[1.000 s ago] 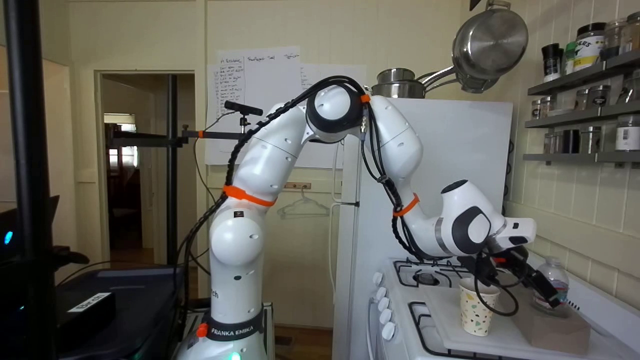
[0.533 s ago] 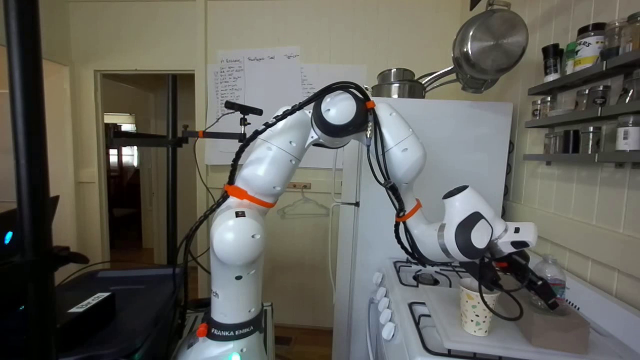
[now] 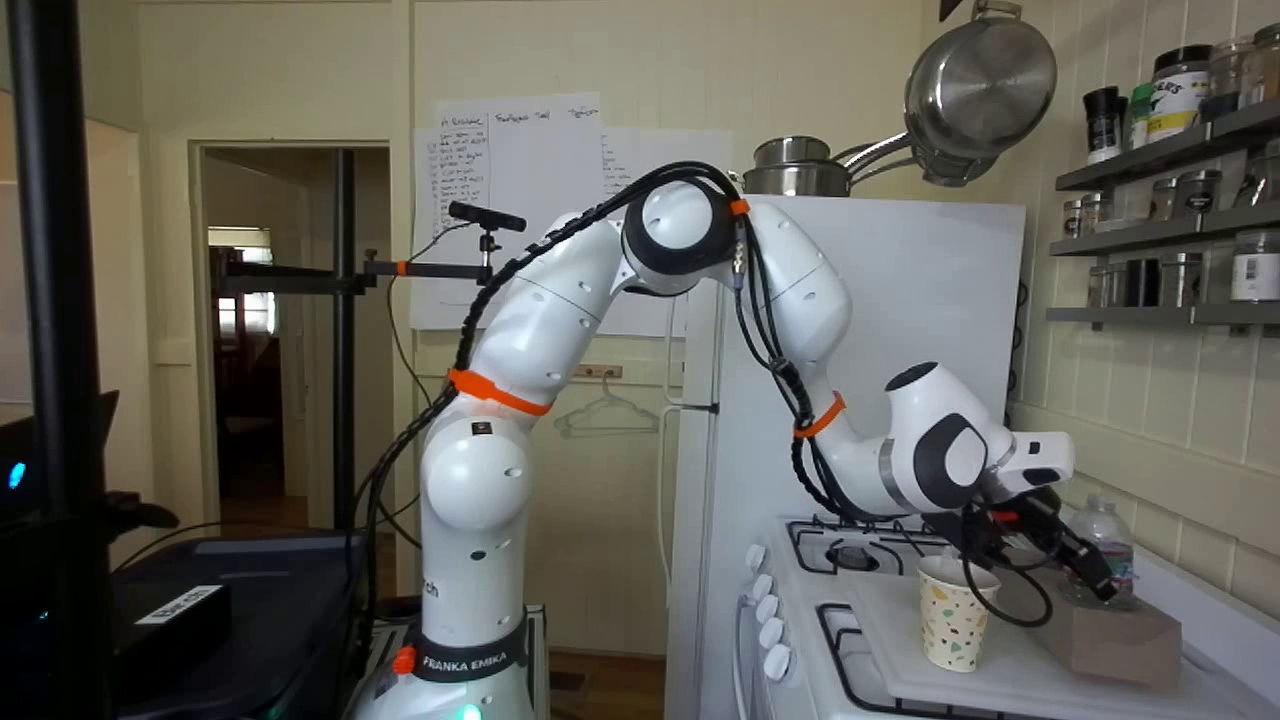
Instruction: Move the empty bottle to the hole on the left
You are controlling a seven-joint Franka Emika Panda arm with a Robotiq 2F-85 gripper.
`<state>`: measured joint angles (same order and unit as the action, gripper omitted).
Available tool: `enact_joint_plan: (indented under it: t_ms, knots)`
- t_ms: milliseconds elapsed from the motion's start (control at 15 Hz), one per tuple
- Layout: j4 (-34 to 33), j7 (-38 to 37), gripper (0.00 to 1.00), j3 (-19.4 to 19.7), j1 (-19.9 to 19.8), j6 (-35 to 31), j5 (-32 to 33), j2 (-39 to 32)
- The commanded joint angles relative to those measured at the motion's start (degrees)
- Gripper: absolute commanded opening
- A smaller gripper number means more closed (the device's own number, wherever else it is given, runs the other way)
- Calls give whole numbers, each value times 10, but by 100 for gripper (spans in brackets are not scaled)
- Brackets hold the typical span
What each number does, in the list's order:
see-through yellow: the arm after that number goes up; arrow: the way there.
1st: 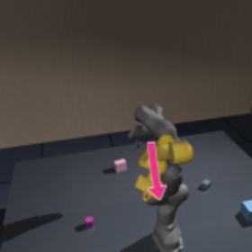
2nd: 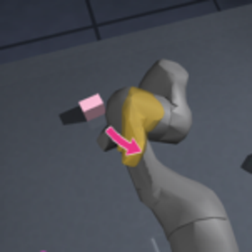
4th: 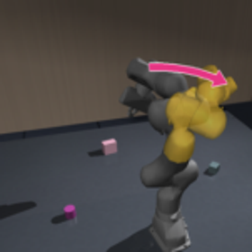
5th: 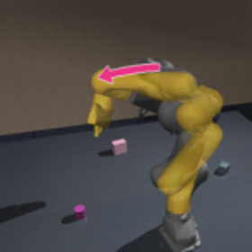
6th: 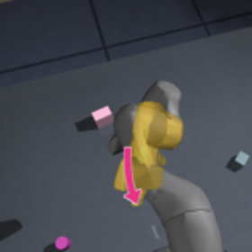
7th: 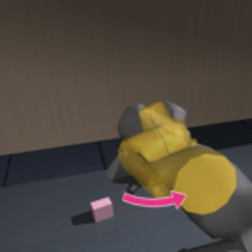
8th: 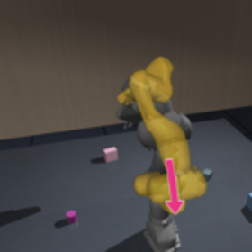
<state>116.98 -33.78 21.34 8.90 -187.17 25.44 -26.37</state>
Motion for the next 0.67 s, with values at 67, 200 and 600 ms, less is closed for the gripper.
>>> enact_joint_plan:
  t_ms: [67,200,600]
  knots:
    - [-6,-13,16,17,23,9,-10,33]
    - [-6,-20,16,-7,8,19,-18,52]
    - [-14,-31,16,-40,-13,23,-29,71]
